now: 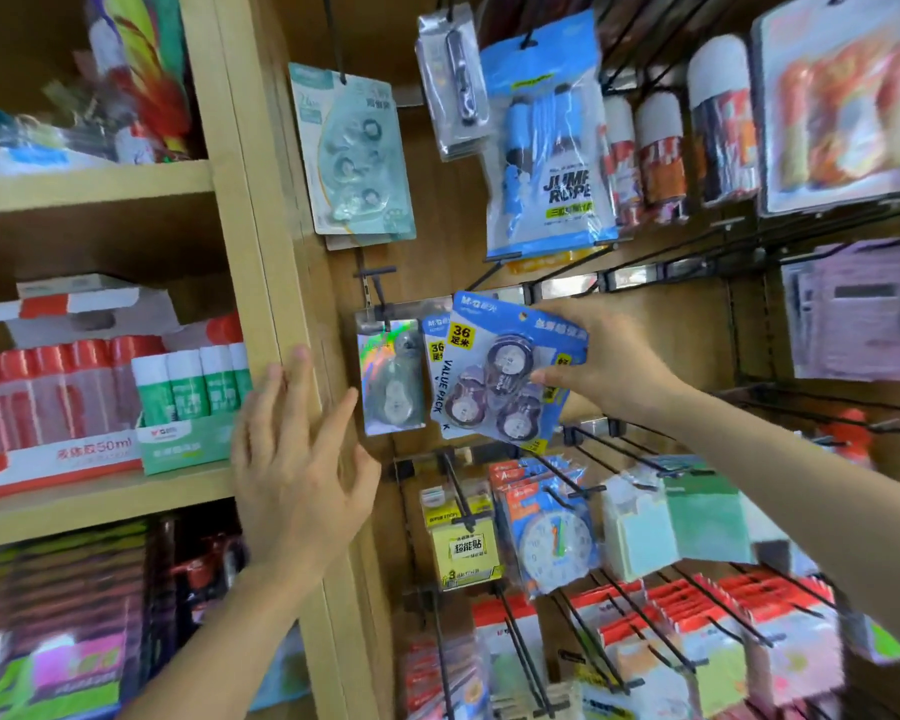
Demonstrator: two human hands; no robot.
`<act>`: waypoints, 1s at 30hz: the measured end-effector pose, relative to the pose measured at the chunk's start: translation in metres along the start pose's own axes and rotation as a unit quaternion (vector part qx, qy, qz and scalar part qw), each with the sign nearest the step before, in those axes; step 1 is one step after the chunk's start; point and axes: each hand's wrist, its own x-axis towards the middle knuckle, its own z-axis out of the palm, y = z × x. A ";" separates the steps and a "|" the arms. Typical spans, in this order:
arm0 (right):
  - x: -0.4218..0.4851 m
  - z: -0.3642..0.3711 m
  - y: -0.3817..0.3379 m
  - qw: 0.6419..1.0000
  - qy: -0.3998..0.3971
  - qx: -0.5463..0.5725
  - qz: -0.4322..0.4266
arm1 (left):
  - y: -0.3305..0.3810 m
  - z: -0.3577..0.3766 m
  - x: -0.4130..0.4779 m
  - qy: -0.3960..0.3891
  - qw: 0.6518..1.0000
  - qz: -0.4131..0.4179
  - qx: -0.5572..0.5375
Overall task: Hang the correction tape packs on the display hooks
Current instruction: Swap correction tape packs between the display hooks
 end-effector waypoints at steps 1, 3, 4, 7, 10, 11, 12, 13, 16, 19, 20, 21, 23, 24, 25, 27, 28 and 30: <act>0.005 0.001 0.001 1.000 -0.004 0.003 0.000 | 0.000 0.001 0.000 0.002 1.000 0.001 -0.002; 0.015 0.004 0.000 1.000 -0.003 0.015 0.005 | 0.000 0.001 0.001 0.004 1.000 0.001 -0.005; 0.019 0.006 0.000 1.000 0.003 0.018 0.014 | 0.000 0.002 0.000 0.006 1.000 0.002 -0.006; 0.027 0.012 -0.003 0.998 0.008 0.048 0.040 | 0.001 0.002 0.001 0.019 1.000 0.006 -0.010; 0.027 0.020 -0.008 0.994 -0.002 0.094 0.049 | 0.001 0.002 0.000 0.025 1.000 0.003 -0.015; 0.026 0.022 -0.010 0.993 -0.006 0.105 0.054 | 0.001 0.002 0.000 0.023 1.000 0.003 -0.016; 0.025 0.024 -0.010 0.991 -0.012 0.116 0.061 | 0.001 0.002 -0.001 0.019 1.000 0.003 -0.017; 0.023 0.025 -0.010 0.989 -0.017 0.128 0.067 | 0.001 0.003 -0.001 0.017 1.000 0.002 -0.018; 0.022 0.024 -0.006 0.986 -0.023 0.143 0.084 | 0.000 0.003 -0.002 0.014 1.000 0.002 -0.019; 0.025 0.023 -0.007 0.988 -0.039 0.109 0.098 | 0.000 0.004 -0.002 0.019 1.000 0.002 -0.019; 0.026 0.024 -0.008 0.992 -0.040 0.072 0.099 | 0.000 0.004 -0.002 0.021 1.000 0.001 -0.021; 0.027 0.025 -0.007 0.995 -0.034 0.021 0.091 | 0.001 0.004 -0.001 0.022 0.999 0.001 -0.024; 0.024 0.034 -0.005 0.995 0.017 -0.079 0.054 | 0.002 0.003 -0.001 0.016 0.999 -0.001 -0.030; 0.019 0.041 -0.006 0.991 0.060 -0.121 0.025 | 0.002 0.003 -0.001 0.014 0.999 -0.002 -0.034; 0.013 0.049 -0.007 0.981 0.101 -0.163 -0.003 | 0.002 0.003 -0.002 0.013 0.999 -0.002 -0.036; 0.000 0.068 -0.011 0.964 0.129 -0.230 -0.024 | 0.001 0.003 -0.002 0.014 0.999 -0.002 -0.034; -0.005 0.076 -0.013 0.960 0.117 -0.254 -0.020 | 0.001 0.003 -0.002 0.013 0.999 -0.002 -0.033; -0.010 0.091 -0.013 0.955 0.093 -0.283 0.000 | 0.000 0.003 -0.002 0.009 0.999 -0.002 -0.033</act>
